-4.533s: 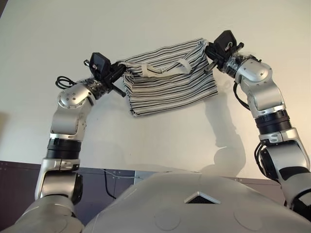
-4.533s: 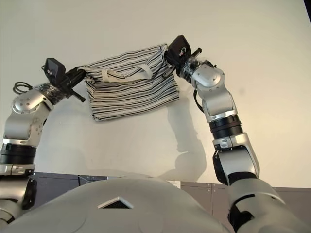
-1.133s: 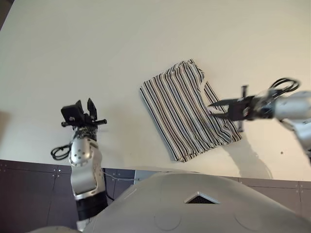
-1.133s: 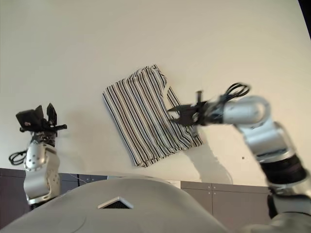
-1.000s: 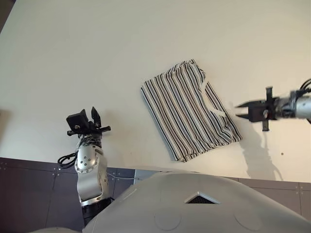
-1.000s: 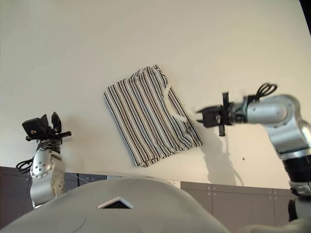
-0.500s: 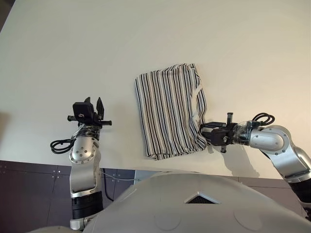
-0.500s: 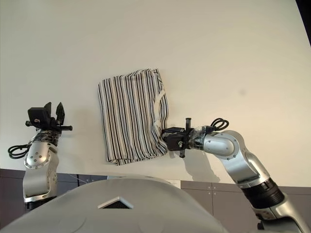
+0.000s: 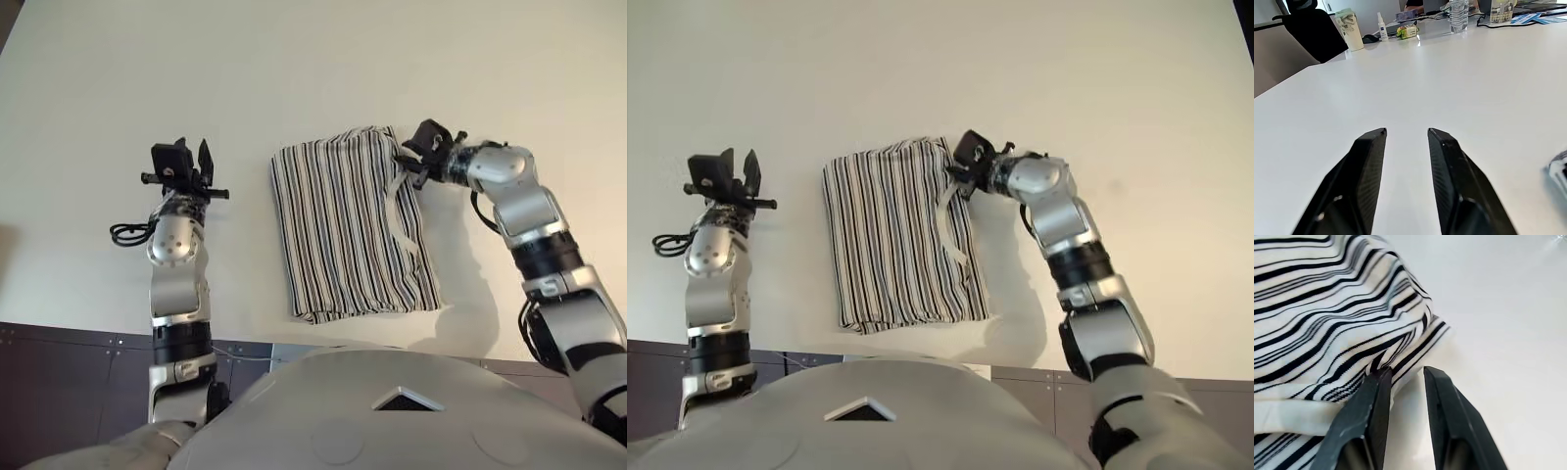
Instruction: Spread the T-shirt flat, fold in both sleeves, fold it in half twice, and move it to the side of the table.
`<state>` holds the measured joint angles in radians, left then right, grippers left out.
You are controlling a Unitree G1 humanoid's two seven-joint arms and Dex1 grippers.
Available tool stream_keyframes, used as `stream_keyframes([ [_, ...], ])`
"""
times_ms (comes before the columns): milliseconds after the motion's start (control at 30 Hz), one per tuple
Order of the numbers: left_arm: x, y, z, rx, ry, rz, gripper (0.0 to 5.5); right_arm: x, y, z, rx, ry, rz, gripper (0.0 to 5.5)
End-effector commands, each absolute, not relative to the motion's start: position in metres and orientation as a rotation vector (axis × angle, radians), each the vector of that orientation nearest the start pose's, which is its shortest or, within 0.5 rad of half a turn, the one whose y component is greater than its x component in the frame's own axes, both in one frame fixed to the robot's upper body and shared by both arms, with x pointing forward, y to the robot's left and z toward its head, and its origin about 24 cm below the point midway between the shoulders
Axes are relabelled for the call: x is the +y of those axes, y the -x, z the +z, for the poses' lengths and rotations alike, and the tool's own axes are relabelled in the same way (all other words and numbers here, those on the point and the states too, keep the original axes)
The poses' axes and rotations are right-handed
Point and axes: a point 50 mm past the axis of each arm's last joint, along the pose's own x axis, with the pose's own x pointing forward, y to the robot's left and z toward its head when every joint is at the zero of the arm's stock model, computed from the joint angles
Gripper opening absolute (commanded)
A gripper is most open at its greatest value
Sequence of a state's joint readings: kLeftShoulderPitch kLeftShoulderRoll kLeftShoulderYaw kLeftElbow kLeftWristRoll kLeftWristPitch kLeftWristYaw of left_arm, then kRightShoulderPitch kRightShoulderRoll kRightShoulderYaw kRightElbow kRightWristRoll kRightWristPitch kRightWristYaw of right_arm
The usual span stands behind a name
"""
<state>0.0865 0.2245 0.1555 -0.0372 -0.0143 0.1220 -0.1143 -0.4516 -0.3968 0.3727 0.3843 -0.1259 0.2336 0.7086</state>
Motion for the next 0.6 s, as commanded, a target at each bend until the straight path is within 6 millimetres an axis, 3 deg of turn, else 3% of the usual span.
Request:
stream_keyframes([
  [33, 0.226, -0.240, 0.031, 0.144, -0.203, 0.069, 1.57, -0.152, -0.315, 0.010, 0.572, 0.615, 0.802, 1.20],
  [133, 0.228, -0.235, 0.029, 0.159, -0.236, 0.055, 1.57, -0.174, -0.315, 0.009, 0.596, 0.591, 0.652, 1.20],
  [200, 0.233, -0.227, 0.028, 0.173, -0.264, 0.052, 1.57, -0.187, -0.300, 0.009, 0.619, 0.567, 0.614, 1.20],
  [367, 0.247, -0.192, 0.029, 0.218, -0.285, 0.087, 1.57, -0.178, -0.261, 0.021, 0.624, 0.549, 0.674, 1.20],
  [467, 0.244, -0.190, 0.034, 0.218, -0.302, 0.042, 1.57, -0.175, -0.268, 0.031, 0.567, 0.560, 0.595, 1.20],
  [533, 0.232, -0.190, 0.040, 0.206, -0.361, -0.086, 1.57, -0.175, -0.276, 0.050, 0.429, 0.540, 0.553, 1.20],
  [600, 0.220, -0.172, 0.043, 0.225, -0.599, -0.404, 1.57, -0.178, -0.258, 0.086, 0.197, 0.614, 0.683, 1.20],
])
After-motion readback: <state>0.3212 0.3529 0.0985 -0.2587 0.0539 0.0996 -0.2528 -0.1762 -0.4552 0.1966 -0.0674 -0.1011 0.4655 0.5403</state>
